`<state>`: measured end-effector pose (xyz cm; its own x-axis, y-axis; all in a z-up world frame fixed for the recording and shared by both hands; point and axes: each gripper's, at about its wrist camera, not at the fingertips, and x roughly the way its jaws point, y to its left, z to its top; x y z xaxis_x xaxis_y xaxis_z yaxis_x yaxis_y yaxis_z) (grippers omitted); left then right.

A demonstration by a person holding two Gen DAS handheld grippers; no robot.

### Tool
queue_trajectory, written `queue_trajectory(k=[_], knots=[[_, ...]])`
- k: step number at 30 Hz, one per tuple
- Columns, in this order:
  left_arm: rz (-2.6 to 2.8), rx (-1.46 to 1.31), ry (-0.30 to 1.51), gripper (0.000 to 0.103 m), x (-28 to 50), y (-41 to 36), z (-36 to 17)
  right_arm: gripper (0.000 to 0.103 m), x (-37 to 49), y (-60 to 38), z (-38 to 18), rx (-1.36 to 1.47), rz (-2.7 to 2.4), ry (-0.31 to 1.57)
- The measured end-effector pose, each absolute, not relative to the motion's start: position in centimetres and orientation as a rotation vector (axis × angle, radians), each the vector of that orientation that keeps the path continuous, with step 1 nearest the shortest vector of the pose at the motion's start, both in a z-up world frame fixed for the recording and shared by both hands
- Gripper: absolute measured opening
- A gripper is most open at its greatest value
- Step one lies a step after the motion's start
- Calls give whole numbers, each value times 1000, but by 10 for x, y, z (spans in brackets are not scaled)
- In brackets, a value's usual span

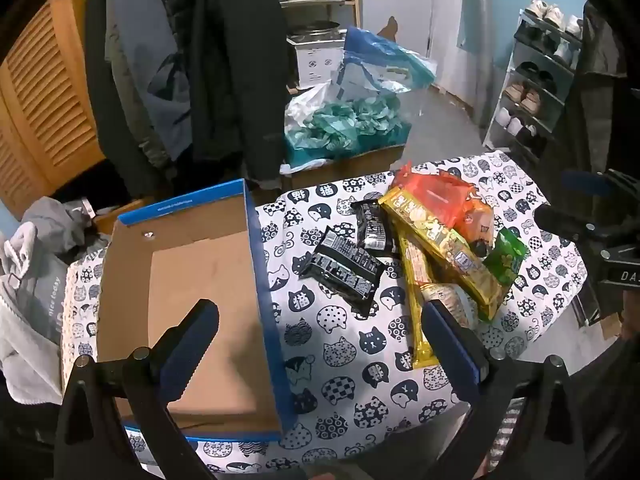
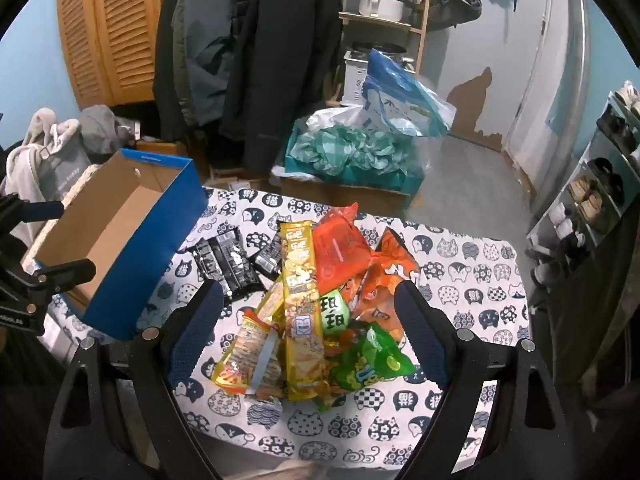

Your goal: Organize snacks

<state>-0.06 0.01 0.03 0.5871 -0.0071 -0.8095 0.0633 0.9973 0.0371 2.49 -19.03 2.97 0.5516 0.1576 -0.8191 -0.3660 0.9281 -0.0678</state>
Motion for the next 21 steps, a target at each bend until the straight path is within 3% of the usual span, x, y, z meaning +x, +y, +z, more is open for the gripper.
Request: queue_trajectory(k=[21], knots=[[-30,79,953,102,1,1,-5,86,26,-192,29,-249,308,950]])
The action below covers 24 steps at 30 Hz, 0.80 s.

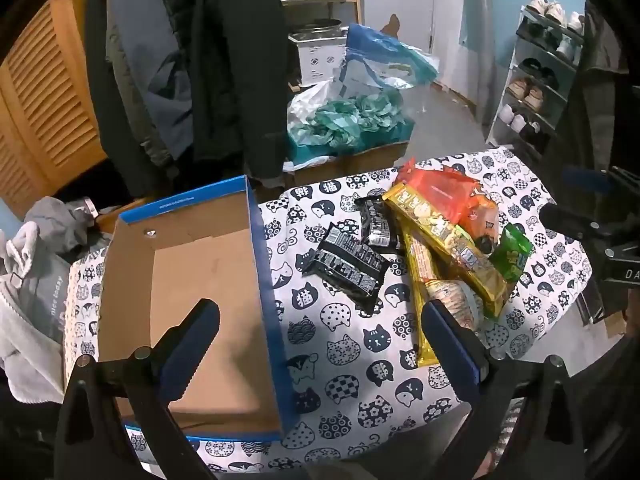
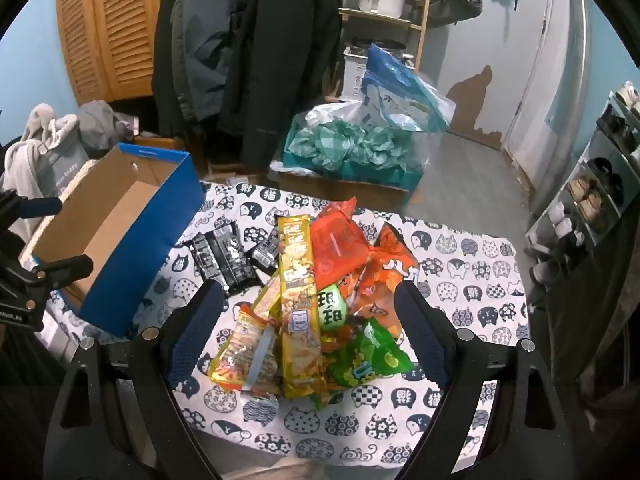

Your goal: Organize snacks

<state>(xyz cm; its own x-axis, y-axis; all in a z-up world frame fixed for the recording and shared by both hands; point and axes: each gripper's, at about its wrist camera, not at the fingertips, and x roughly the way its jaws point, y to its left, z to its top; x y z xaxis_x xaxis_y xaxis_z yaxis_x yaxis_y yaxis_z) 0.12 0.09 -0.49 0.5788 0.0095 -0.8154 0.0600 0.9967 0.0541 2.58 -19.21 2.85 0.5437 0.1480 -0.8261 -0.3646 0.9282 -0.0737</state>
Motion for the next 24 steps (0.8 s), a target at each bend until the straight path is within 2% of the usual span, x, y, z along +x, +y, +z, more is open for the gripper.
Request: queue_trajectory(k=[24], knots=[[-23,78,958,102,-2,3,-8,86,26,-190,20,-254,307,976]])
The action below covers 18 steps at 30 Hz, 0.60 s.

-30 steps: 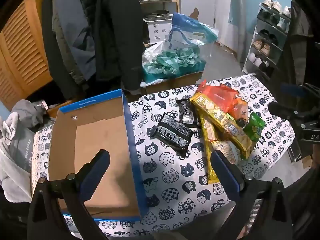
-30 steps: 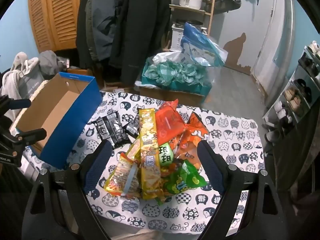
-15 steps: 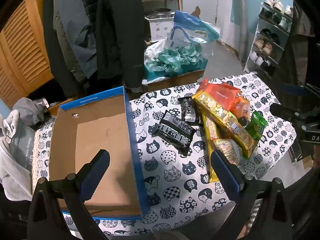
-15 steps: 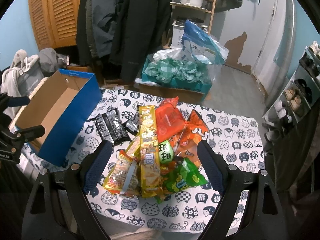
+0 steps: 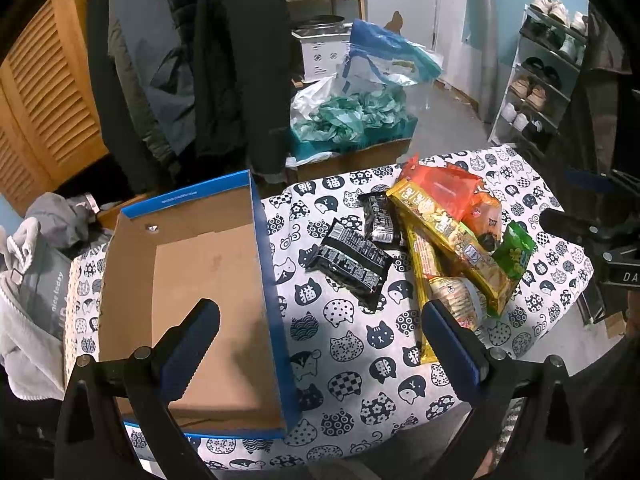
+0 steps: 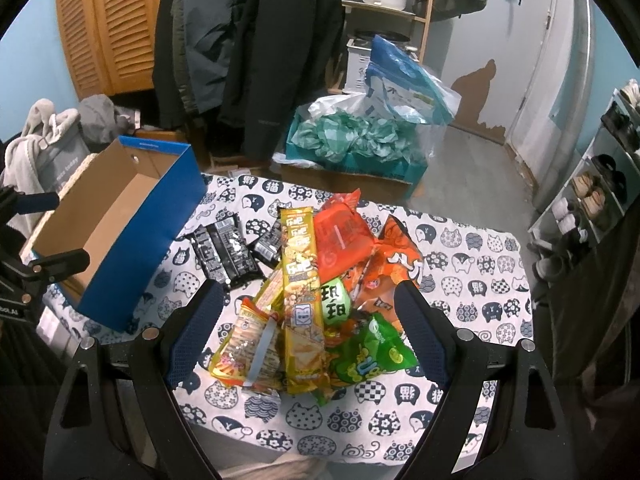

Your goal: Organize snacks

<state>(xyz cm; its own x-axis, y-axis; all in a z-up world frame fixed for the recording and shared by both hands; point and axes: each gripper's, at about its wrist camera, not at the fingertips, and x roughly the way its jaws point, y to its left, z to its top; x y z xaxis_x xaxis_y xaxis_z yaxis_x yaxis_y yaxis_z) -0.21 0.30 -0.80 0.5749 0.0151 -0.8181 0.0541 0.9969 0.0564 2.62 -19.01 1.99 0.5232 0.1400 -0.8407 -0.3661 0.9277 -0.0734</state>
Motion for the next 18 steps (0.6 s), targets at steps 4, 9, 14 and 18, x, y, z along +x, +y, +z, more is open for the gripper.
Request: queue_trajectory(k=[4,9,14,18], knots=[[-22,77,959,102,-2,3,-8,86,27,-189,20,-260,302,977],[-23,78,959,102,-1,3,-8,86,26,-189,20,-263,303,976],[-24,76,961,102,-2,4,-8,86,26,-189,19,-262,304,976],[-23,76,962,102,-2,4,-8,86,26,-188,19,-262,303,977]])
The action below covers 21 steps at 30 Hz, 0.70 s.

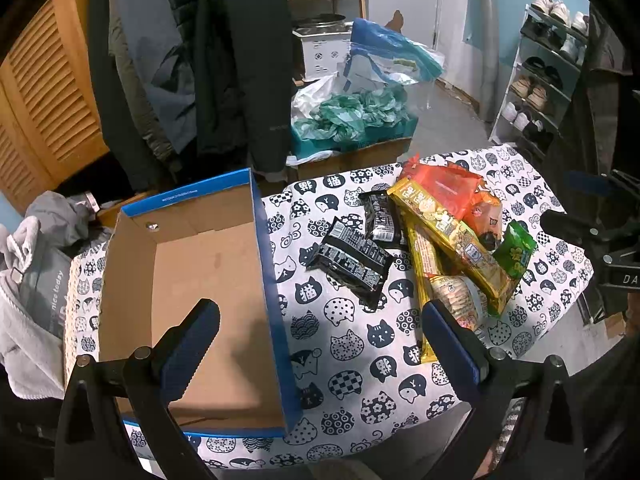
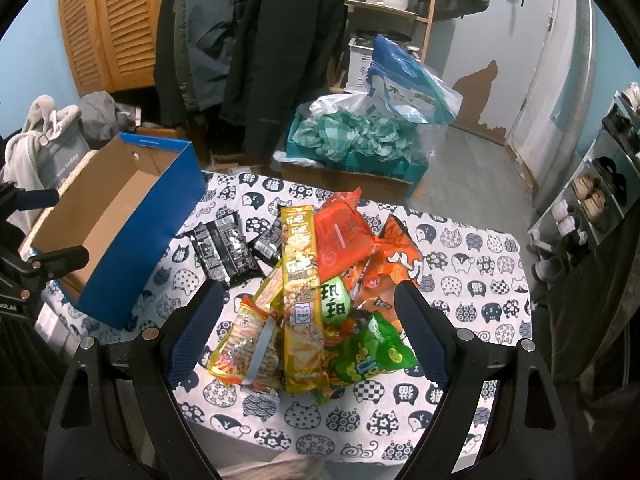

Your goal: Organize snacks

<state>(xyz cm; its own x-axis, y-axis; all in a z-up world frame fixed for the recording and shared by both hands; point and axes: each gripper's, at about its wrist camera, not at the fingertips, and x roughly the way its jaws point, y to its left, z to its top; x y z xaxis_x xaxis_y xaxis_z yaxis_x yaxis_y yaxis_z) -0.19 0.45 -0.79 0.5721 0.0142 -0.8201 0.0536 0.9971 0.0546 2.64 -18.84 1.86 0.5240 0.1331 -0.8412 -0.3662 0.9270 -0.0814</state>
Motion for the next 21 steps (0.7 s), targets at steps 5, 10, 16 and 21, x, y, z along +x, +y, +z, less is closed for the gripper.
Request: queue_trajectory(k=[5,10,16,21], knots=[[-24,74,962,102,-2,5,-8,86,26,-188,18,-263,301,978],[-24,69,971,102,-4,7,-10,86,26,-189,18,-264,302,976],[-13,56,977,102,-2,11,-12,86,27,-188,16,-262,300,988],[-10,46,998,102,3,11,-14,86,26,-192,14,-266,295,981]])
